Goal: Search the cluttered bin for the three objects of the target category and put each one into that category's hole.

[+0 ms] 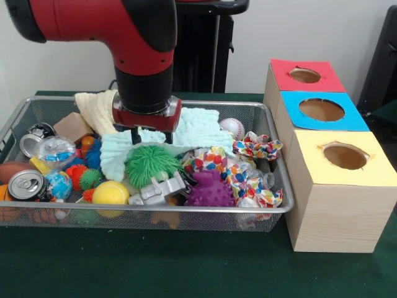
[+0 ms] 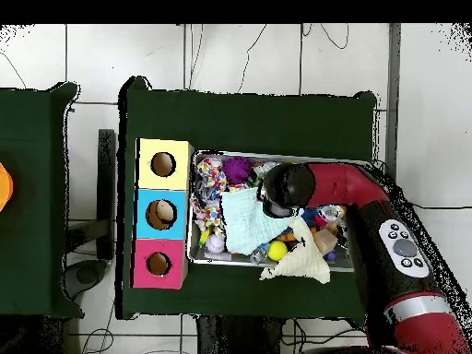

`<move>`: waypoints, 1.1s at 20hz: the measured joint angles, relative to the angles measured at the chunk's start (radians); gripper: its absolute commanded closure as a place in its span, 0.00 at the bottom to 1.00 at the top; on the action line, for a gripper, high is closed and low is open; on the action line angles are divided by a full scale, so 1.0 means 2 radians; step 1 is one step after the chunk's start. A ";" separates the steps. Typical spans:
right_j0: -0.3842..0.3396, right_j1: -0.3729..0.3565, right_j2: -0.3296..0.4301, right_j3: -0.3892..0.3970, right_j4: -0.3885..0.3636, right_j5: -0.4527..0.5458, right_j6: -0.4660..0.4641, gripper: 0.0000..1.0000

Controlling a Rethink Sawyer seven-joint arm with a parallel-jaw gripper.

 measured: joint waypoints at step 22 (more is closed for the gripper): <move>0.008 -0.012 0.023 -0.072 0.021 0.089 0.000 0.00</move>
